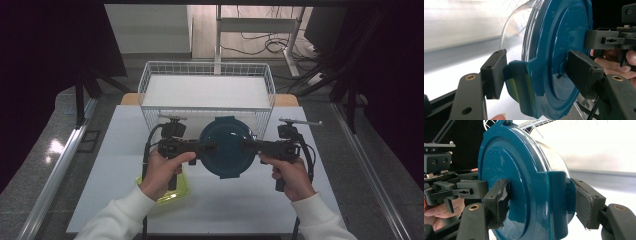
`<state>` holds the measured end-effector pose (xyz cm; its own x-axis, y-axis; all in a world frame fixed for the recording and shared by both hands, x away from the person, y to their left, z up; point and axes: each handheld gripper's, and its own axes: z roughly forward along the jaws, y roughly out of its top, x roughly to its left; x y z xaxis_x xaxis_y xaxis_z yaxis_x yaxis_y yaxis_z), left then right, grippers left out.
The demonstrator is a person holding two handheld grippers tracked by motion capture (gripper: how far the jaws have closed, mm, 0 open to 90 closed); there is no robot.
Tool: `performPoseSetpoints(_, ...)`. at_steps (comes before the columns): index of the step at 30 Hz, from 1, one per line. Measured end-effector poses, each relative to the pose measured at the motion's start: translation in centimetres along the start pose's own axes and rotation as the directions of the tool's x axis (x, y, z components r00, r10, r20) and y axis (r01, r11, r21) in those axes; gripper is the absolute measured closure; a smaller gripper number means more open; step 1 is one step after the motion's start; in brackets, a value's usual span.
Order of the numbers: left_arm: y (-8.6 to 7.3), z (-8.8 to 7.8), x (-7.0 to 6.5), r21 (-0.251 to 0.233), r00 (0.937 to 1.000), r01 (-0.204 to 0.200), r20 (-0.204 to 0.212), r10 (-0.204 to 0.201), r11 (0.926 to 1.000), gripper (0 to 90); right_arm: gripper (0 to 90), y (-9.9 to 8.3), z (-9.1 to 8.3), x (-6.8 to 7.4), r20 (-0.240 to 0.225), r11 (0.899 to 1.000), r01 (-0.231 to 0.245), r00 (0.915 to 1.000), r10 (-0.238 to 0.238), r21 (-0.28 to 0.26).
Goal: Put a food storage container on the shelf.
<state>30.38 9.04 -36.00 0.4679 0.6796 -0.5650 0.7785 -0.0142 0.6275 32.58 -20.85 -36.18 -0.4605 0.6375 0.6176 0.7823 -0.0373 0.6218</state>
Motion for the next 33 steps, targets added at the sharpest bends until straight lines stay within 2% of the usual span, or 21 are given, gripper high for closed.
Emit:
performPoseSetpoints(8, 1.1, -0.6, -0.1, -0.020, 0.9999, -0.009, -0.012, 0.008, 0.9998, 34.3, 34.3, 0.9, 0.3, 0.4, -0.012, 1.000, -0.004, 0.9999, 0.004, -0.015)
performPoseSetpoints(19, 3.0, -1.7, -0.1, -0.053, 0.9996, -0.025, -0.014, 0.025, 0.9983, 34.3, 34.3, 3.1, 0.4, 1.5, -0.014, 0.999, 0.023, 0.9996, -0.024, -0.030)
performPoseSetpoints(24, 4.0, -2.2, 0.1, -0.063, 0.9997, -0.024, -0.012, 0.023, 0.9977, 34.3, 34.4, 4.2, 0.7, 2.0, -0.012, 0.998, 0.039, 0.9991, -0.040, -0.038)
performPoseSetpoints(33, 6.0, -2.9, 0.8, -0.078, 0.9996, -0.025, -0.012, 0.024, 0.9966, 34.3, 34.5, 6.3, 1.4, 2.7, -0.015, 0.999, 0.036, 0.9992, -0.037, -0.040)
